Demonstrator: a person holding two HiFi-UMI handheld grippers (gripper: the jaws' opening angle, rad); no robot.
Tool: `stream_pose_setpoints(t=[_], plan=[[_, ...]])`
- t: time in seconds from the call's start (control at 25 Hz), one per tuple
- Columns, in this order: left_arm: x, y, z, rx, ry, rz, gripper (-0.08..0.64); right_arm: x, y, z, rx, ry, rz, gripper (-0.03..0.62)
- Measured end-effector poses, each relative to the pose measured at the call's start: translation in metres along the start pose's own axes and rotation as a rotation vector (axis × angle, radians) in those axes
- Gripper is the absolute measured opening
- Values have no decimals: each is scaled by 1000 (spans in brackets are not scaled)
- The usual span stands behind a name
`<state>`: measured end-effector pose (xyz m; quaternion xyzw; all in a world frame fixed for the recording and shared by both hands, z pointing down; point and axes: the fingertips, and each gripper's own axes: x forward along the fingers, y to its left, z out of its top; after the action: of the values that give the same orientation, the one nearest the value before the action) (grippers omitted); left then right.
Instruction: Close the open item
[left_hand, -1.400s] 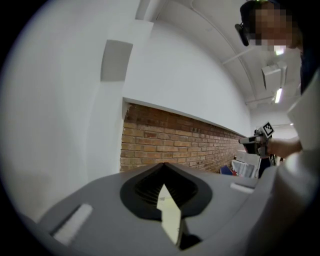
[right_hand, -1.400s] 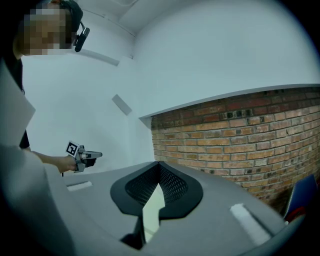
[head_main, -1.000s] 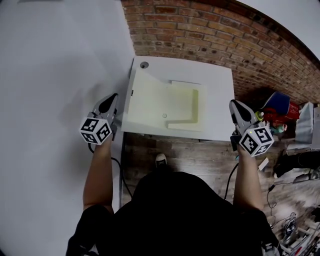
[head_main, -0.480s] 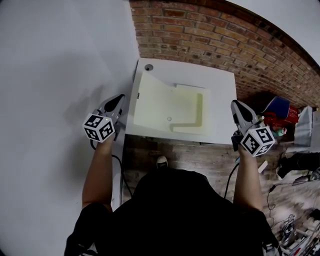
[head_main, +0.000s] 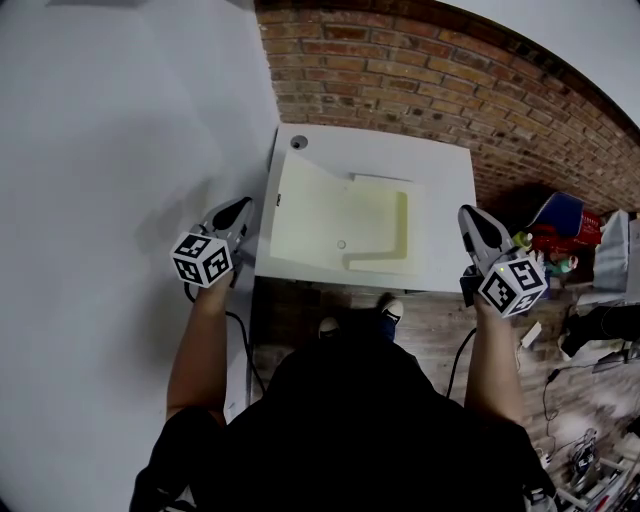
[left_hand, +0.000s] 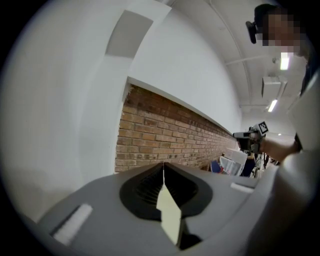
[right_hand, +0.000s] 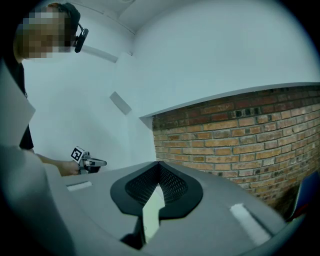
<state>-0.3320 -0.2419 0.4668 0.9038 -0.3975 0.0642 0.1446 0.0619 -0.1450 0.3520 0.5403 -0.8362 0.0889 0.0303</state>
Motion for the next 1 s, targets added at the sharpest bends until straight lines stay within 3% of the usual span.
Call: stream_pose_setpoints(t=[0.72,1.0], plan=[[43,15,-61,-72,234,65,9,3,-43,-7,33,-4,39,3],[66,25,-102,-112,335,59,69,0,-53,-28,47,45,32,3]])
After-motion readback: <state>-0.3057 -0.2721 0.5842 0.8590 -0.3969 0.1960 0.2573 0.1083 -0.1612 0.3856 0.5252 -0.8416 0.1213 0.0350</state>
